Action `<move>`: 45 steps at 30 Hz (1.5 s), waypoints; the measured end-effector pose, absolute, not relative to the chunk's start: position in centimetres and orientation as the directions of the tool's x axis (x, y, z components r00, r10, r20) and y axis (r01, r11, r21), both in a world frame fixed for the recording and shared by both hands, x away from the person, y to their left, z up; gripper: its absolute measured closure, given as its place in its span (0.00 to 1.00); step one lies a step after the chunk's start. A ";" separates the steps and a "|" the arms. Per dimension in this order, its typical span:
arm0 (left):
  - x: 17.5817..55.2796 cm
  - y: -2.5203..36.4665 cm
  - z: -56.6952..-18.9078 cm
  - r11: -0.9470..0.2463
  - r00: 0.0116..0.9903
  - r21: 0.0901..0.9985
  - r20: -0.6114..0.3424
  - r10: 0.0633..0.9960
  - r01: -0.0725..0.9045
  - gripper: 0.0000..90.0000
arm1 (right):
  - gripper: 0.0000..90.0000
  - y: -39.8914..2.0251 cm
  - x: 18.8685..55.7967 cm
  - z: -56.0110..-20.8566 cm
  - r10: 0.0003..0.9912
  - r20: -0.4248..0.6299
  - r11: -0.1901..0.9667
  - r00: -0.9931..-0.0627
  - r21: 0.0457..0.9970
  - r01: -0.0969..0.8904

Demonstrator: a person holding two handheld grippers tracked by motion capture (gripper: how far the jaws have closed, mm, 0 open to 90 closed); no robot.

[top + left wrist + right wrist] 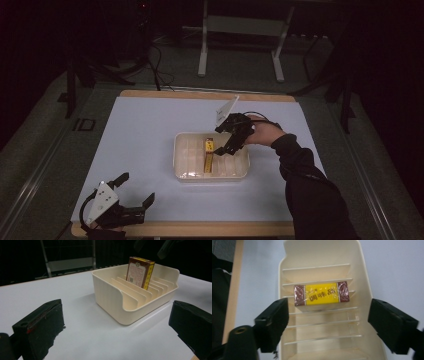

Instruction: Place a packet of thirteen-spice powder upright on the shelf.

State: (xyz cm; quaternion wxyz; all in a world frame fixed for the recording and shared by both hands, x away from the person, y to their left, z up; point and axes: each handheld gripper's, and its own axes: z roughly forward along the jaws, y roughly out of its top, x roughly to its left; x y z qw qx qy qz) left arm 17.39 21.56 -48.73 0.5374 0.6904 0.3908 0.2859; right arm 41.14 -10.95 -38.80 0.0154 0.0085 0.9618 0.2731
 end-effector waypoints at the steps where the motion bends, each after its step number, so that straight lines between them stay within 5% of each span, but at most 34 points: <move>1: 17.4 21.6 -48.7 -0.116 0.531 0.966 -0.026 0.847 0.232 0.00 | 0.15 -11.2 41.1 -38.6 0.027 -0.017 0.848 -0.999 0.529 0.014; 22: 17.4 21.5 -48.8 -0.119 0.534 0.965 -0.026 0.845 0.235 0.00 | 0.14 -17.1 42.4 -37.7 0.357 -0.037 0.696 -0.933 0.677 0.239; 35: 17.4 21.5 -48.7 -0.120 0.532 0.965 -0.024 0.846 0.234 0.00 | 0.14 -21.7 41.3 -40.2 0.597 0.002 0.531 -0.802 0.749 0.396; 45: 17.4 21.5 -48.7 -0.122 0.533 0.964 -0.022 0.846 0.235 0.00 | 0.15 -24.0 39.0 -40.4 0.675 0.035 0.438 -0.737 0.785 0.439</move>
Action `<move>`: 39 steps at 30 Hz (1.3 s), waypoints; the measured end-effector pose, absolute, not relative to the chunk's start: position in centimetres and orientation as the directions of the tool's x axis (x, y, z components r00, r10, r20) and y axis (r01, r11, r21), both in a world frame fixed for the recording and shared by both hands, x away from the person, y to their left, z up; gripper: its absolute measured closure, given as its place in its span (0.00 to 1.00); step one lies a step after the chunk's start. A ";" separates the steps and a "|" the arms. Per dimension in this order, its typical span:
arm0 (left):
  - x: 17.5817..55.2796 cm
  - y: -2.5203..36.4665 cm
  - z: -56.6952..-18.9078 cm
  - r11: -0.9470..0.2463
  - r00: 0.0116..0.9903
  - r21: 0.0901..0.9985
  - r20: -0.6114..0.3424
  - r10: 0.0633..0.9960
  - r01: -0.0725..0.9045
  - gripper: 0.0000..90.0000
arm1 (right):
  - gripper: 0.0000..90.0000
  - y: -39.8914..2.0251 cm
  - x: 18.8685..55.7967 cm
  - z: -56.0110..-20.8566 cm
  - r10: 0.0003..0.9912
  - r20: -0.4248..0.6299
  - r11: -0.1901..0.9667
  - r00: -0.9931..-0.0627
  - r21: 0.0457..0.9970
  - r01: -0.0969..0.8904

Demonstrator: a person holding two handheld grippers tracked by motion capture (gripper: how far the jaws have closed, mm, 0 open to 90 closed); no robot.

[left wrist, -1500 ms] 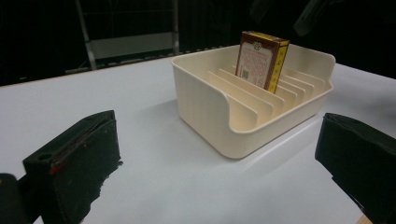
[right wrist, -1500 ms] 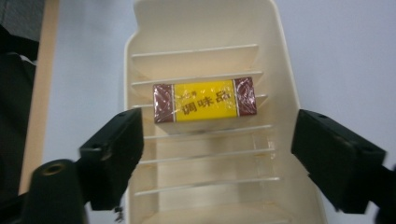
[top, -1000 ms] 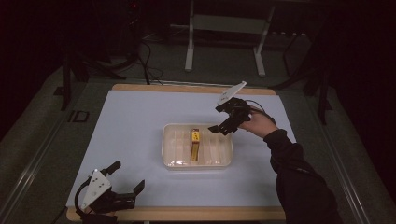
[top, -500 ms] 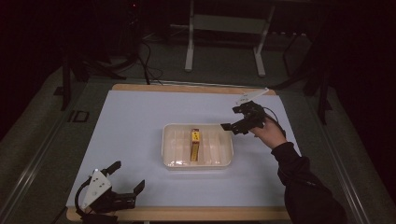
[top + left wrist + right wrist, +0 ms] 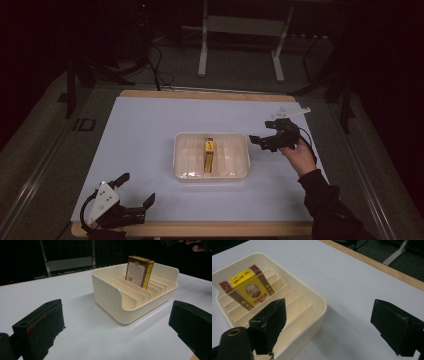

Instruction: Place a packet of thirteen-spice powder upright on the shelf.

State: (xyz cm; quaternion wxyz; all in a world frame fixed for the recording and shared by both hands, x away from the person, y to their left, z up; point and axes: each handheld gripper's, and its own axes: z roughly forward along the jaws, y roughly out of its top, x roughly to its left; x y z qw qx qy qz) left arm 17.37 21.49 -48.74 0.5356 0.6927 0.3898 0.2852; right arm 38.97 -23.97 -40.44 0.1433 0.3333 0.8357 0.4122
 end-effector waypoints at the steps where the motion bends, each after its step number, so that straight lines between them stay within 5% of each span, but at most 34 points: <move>1: 17.4 21.5 -48.7 -0.122 0.533 0.964 -0.023 0.846 0.235 0.00 | 0.15 -24.1 38.6 -40.4 0.684 0.028 0.434 -0.729 0.788 0.438; 15: 17.3 21.5 -48.7 -0.119 0.538 0.965 -0.027 0.843 0.234 0.00 | 0.15 -26.8 35.1 -42.1 0.762 0.026 0.313 -0.647 0.860 0.402; 39: 17.2 21.5 -48.6 -0.119 0.539 0.967 -0.022 0.842 0.225 0.00 | 0.15 -28.9 28.8 -45.7 0.844 -0.089 0.313 -0.529 0.883 0.350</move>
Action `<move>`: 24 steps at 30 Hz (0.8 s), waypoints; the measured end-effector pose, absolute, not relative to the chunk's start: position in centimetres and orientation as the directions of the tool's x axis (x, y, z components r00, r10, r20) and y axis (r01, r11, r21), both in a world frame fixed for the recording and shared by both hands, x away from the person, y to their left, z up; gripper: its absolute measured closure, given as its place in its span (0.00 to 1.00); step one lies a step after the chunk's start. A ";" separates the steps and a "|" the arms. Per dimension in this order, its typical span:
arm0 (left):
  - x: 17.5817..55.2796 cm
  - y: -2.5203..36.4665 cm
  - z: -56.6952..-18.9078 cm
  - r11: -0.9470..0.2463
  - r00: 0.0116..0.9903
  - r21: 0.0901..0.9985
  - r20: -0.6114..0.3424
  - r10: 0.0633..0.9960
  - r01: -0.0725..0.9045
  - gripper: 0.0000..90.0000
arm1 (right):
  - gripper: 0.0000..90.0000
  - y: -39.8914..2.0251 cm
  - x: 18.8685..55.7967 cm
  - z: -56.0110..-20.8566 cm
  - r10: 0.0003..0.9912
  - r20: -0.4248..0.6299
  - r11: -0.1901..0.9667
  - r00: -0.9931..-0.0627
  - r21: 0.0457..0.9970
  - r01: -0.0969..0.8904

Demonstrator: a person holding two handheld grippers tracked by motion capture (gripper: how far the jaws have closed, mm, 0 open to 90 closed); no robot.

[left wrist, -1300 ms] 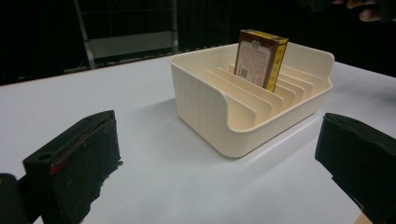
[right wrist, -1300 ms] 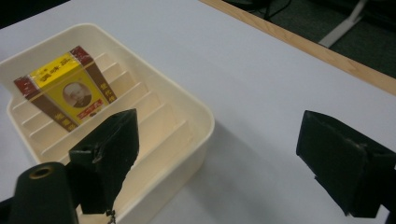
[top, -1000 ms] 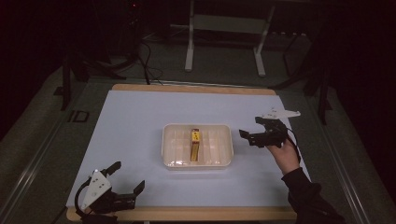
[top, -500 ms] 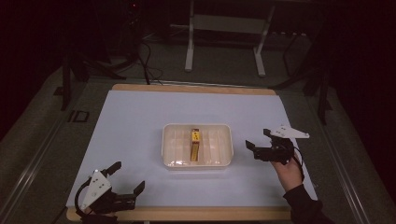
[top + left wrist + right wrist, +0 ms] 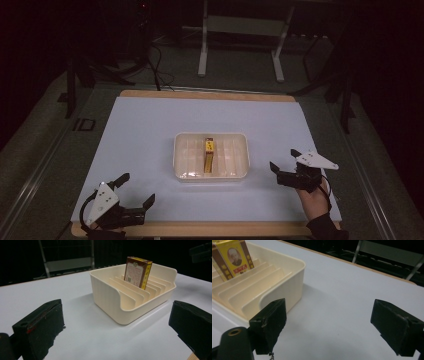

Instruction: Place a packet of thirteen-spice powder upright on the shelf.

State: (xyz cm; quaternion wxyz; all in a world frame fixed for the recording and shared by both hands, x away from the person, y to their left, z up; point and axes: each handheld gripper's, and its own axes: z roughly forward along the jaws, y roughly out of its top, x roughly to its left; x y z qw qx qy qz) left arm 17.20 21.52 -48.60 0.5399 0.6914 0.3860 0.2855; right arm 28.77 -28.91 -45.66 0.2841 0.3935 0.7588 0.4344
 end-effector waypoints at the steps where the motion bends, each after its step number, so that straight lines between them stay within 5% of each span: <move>1: 17.2 21.5 -48.6 -0.115 0.537 0.968 -0.025 0.843 0.225 0.00 | 0.15 -29.0 28.6 -45.9 0.845 -0.093 0.316 -0.526 0.881 0.352; 24: 17.1 21.4 -48.5 -0.117 0.543 0.968 -0.024 0.840 0.224 0.00 | 0.15 -32.0 25.4 -46.1 0.878 -0.084 0.286 -0.471 0.881 0.378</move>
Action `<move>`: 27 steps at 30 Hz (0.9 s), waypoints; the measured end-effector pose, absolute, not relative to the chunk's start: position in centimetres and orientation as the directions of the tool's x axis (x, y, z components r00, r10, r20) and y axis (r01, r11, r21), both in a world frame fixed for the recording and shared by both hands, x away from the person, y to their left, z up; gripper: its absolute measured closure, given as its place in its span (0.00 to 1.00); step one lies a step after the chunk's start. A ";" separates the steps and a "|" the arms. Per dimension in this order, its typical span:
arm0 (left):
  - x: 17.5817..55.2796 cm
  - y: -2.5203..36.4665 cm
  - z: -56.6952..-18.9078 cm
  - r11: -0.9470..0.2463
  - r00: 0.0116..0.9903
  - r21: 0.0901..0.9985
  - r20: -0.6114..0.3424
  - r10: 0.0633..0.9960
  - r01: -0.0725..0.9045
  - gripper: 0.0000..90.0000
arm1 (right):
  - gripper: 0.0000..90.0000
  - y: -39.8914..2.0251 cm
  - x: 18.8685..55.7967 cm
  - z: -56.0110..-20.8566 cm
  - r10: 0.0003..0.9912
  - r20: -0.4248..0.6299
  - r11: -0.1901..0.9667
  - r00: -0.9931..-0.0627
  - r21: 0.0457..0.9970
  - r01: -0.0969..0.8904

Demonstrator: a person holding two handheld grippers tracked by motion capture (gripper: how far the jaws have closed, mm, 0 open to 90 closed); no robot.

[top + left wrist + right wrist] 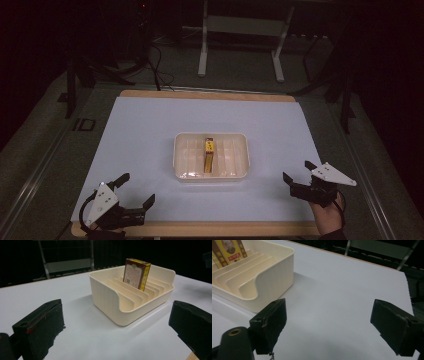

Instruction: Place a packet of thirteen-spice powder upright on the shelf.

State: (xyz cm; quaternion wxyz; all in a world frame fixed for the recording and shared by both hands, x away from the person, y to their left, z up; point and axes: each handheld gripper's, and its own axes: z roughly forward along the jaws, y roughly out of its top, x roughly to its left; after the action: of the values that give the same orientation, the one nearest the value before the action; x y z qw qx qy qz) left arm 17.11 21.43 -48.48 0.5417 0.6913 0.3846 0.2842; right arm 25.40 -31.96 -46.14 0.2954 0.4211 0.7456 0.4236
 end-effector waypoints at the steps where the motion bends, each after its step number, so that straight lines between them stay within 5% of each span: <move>1: 17.1 21.4 -48.5 -0.117 0.544 0.967 -0.025 0.839 0.225 0.00 | 0.15 -31.9 25.5 -46.2 0.877 -0.088 0.292 -0.473 0.879 0.377; 27: 17.3 21.3 -48.6 -0.119 0.552 0.964 -0.033 0.833 0.237 0.00 | 0.15 -31.1 26.2 -46.9 0.858 -0.113 0.334 -0.501 0.864 0.378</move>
State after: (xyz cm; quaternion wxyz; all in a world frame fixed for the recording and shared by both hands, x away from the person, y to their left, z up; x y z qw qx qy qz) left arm 17.29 21.26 -48.61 0.5407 0.6953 0.3848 0.2758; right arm 26.19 -31.12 -46.91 0.2922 0.4051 0.7626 0.4110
